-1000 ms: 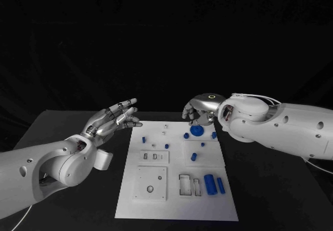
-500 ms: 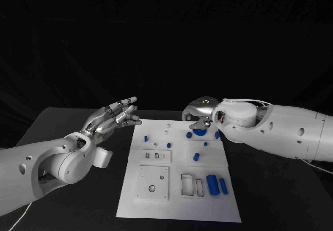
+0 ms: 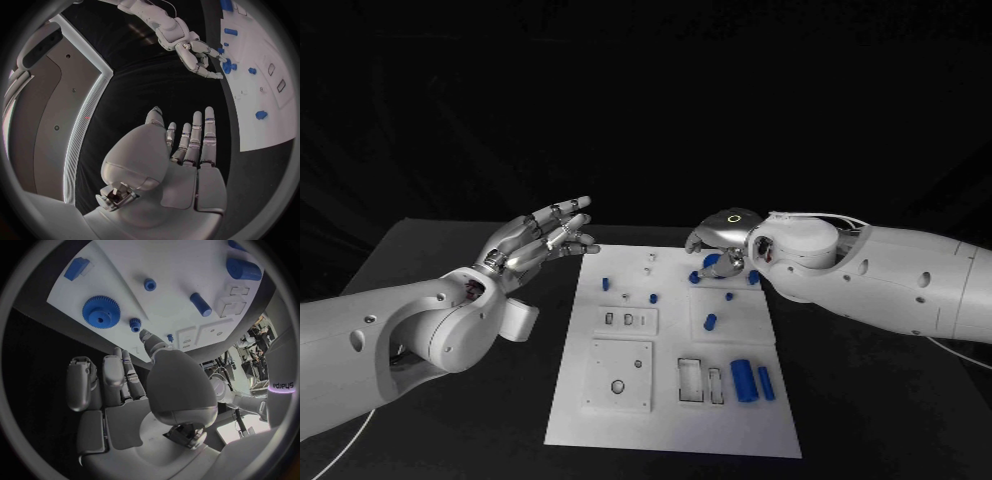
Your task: Assemble the parts on the task board
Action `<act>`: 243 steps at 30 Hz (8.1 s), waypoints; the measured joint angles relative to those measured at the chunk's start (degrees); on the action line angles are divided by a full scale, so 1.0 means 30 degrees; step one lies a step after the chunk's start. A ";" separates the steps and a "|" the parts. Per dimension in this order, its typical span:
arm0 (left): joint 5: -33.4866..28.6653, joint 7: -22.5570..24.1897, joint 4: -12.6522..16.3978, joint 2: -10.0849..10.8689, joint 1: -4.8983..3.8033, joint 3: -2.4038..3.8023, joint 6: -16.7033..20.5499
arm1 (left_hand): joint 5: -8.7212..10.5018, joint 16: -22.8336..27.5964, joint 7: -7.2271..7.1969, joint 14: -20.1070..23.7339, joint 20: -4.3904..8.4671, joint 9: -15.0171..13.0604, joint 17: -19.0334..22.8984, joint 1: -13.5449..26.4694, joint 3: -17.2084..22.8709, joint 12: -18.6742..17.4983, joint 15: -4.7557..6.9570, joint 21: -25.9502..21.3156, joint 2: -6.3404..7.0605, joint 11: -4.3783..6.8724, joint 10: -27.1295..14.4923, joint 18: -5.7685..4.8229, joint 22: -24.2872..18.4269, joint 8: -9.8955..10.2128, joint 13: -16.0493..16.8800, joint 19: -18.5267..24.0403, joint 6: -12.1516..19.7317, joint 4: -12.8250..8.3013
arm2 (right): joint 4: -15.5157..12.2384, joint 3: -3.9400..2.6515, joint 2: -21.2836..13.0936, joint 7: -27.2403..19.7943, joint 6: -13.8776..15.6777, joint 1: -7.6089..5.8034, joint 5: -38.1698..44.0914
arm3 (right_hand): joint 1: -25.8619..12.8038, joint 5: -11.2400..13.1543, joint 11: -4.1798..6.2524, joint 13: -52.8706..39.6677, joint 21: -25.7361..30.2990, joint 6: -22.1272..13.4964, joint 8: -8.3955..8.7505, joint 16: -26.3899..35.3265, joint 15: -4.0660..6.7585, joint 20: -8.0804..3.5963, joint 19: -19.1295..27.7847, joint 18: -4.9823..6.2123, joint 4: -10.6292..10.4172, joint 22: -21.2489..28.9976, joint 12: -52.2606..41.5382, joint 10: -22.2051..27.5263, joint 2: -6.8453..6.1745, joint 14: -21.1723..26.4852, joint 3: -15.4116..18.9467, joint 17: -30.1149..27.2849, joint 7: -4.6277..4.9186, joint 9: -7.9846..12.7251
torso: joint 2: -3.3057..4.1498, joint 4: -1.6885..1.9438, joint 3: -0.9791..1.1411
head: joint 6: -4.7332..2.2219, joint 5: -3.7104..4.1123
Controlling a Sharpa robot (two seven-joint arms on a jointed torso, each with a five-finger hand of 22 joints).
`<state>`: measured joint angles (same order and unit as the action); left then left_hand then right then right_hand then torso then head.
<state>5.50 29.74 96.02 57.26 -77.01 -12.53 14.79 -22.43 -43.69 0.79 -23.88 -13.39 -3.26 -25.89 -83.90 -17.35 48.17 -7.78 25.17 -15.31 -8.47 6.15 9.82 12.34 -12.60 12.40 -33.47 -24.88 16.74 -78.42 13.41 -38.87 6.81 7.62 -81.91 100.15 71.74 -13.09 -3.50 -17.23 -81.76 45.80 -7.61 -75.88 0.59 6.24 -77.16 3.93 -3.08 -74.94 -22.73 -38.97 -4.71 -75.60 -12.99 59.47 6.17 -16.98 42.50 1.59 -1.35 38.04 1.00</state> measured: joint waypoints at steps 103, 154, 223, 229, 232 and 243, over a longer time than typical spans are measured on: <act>0.0097 -0.0778 -0.0285 0.0050 -0.0001 -0.0022 -0.0581 | -0.0466 0.0073 0.0546 -0.0003 -0.0205 -0.0084 0.0330 -0.0553 0.0398 0.0218 0.0000 -0.0259 -0.0100 0.0205 -0.0065 -0.0003 -0.0108 -0.0791 -0.0162 0.0204 -0.1092 -0.0084 | 0.1331 -0.0020 0.0851 -0.2003 0.2496 0.1274 -0.0768 | 0.1717 -0.6238 0.0621 -0.3051 0.0742 0.2851 -0.1517 0.0791 0.0524 -0.0409 0.0533 0.0011 0.2176 0.0004 -0.1276 -0.3495 0.0584 0.0770 -0.3113 -0.1068 -0.0592 -0.5381 | 0.0018 -0.0178 0.0046 | 0.0485 -0.0472; 0.0301 -0.1278 -0.0266 -0.0047 -0.0005 -0.0018 -0.0549 | -0.0898 0.0147 0.0547 -0.0002 -0.0274 -0.0080 0.0449 -0.1204 0.0632 0.0218 0.0000 -0.0360 0.0102 0.0205 -0.0065 -0.0002 -0.0139 -0.0869 -0.0252 0.0273 -0.1090 -0.0212 | 0.6348 -0.0576 0.5051 -0.1996 0.2144 0.0767 -0.1315 | 0.1417 -0.6014 0.0705 -0.2580 0.1108 0.3032 -0.1736 0.1249 0.0571 -0.0406 0.0684 0.0011 0.1902 -0.0002 -0.0517 -0.3819 0.0449 0.0911 -0.2773 -0.1845 -0.0722 -0.5852 | 0.0064 -0.0181 0.0026 | 0.0857 -0.0912; 0.0416 -0.1517 -0.0539 -0.0320 -0.0005 -0.0021 -0.0639 | -0.0990 0.0147 0.1028 -0.0072 -0.0341 -0.0094 0.0536 -0.1429 0.0842 0.0295 -0.0070 -0.0444 0.0178 0.0303 0.0173 -0.0001 -0.0155 -0.1190 -0.0320 0.0341 -0.1570 -0.0107 | 0.8025 -0.0616 0.7179 -0.1998 0.0557 0.0971 -0.1446 | 0.1351 -0.5943 0.0756 -0.2355 0.1372 0.2600 -0.1423 0.1464 0.0589 -0.0338 0.0888 0.0010 0.1811 0.0012 0.0260 -0.3623 0.0372 0.1257 -0.2867 -0.2092 -0.0843 -0.6463 | 0.0033 -0.0209 0.0053 | 0.0881 -0.0710; 0.0420 -0.1528 -0.0537 -0.0304 -0.0005 -0.0022 -0.0645 | -0.0989 0.0146 0.1027 -0.0071 -0.0341 -0.0094 0.0535 -0.1429 0.0841 0.0294 -0.0069 -0.0444 0.0178 0.0303 0.0172 -0.0001 -0.0154 -0.1190 -0.0319 0.0341 -0.1570 -0.0107 | 0.7939 -0.0614 0.7163 -0.2000 0.0545 0.0981 -0.1446 | 0.1352 -0.5944 0.0694 -0.2332 0.1462 0.2368 -0.1256 0.1540 0.0579 -0.0295 0.0931 0.0009 0.1812 -0.0002 0.0430 -0.3480 0.0373 0.1266 -0.2867 -0.2167 -0.0876 -0.6464 | 0.0035 -0.0211 0.0049 | 0.0938 -0.0709; 0.0421 -0.1533 -0.0540 -0.0304 -0.0005 -0.0023 -0.0649 | -0.0990 0.0146 0.1027 -0.0072 -0.0341 -0.0093 0.0535 -0.1429 0.0841 0.0295 -0.0069 -0.0443 0.0179 0.0303 0.0172 -0.0002 -0.0154 -0.1190 -0.0319 0.0340 -0.1570 -0.0107 | 0.7910 -0.0611 0.7148 -0.1995 0.0496 0.0990 -0.1446 | 0.1245 -0.5613 0.0602 -0.2280 0.1675 0.1673 -0.0716 0.1717 0.0436 -0.0268 0.1234 0.0009 0.1727 -0.0002 0.0751 -0.3052 0.0272 0.1551 -0.2995 -0.2378 -0.1006 -0.6361 | 0.0035 -0.0211 0.0049 | 0.0958 -0.0710; 0.0422 -0.1579 -0.0548 -0.0295 -0.0005 -0.0023 -0.0659 | -0.0989 0.0146 0.1026 -0.0072 -0.0341 -0.0092 0.0556 -0.1429 0.0841 0.0295 -0.0069 -0.0443 0.0178 0.0355 0.0225 -0.0002 -0.0153 -0.1189 -0.0318 0.0340 -0.1569 -0.0107 | 0.7754 -0.0615 0.7010 -0.1683 0.0031 0.1014 -0.1445 | 0.1157 -0.4269 -0.0037 -0.2180 0.3306 -0.0485 0.1254 0.2950 -0.0103 0.0033 0.2900 0.0306 0.1880 0.0210 0.2513 -0.0107 0.0069 0.3352 -0.3493 -0.4115 -0.2148 -0.4694 | 0.0035 -0.0218 0.0051 | 0.0980 -0.0723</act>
<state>6.77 25.01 94.38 56.38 -77.02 -12.60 12.81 -25.40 -43.25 3.87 -24.09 -14.42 -3.54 -24.22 -88.18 -14.83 49.05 -7.98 23.85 -14.77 -7.41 6.82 9.82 11.88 -16.16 11.45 -32.45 -29.59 16.42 -55.15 11.56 -17.84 1.76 7.72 -78.87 95.81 75.21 -25.89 -3.61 -23.76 -71.84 44.34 -3.85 -67.03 0.29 6.34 -68.46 4.85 2.55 -74.31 -15.19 -39.29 -4.50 -65.54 -23.47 47.12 -0.27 -31.07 42.60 0.93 -1.20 40.98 -1.17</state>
